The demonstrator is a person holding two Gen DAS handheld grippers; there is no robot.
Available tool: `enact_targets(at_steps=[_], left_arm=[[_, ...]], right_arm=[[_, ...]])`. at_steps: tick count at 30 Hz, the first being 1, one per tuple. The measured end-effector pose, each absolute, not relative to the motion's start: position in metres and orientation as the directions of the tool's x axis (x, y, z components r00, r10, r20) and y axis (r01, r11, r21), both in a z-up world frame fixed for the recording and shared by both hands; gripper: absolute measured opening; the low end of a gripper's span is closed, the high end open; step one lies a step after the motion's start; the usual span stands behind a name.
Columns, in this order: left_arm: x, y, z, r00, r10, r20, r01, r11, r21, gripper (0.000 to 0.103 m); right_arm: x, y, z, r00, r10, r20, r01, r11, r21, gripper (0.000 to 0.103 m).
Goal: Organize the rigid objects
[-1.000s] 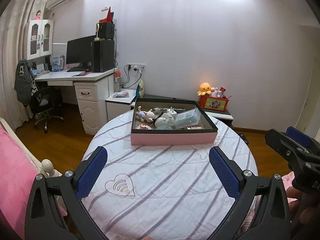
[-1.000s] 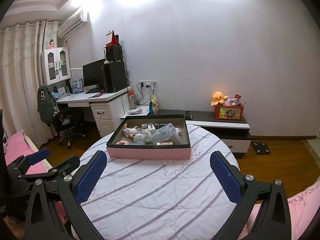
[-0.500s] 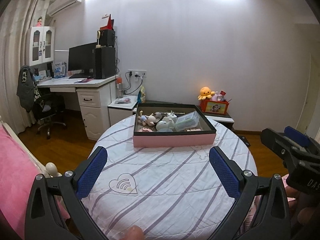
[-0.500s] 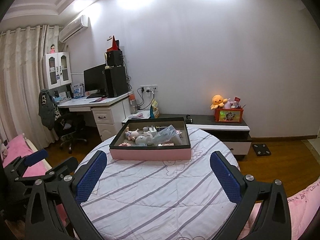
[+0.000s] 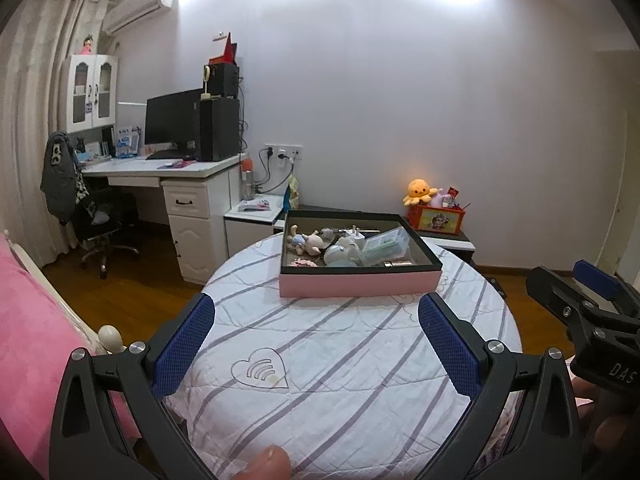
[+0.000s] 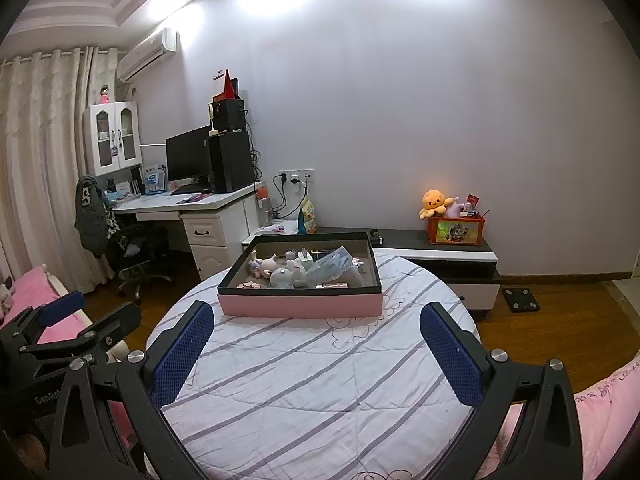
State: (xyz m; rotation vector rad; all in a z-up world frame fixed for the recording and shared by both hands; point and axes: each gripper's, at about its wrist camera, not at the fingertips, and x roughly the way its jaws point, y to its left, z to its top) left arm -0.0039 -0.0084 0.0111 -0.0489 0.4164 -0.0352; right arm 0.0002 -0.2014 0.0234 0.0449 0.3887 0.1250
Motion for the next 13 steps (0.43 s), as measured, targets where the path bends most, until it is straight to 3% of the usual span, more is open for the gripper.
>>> enact_targets(at_steps=[13], left_arm=[[-0.0052,-0.0071,0.0148,0.923,-0.051,-0.383,0.028,0.998,-0.065,0.103]], right_arm=[[0.0016,-0.2000,0.0204,0.912,0.130,-0.389,-0.114,0.991,0.064,0.103]])
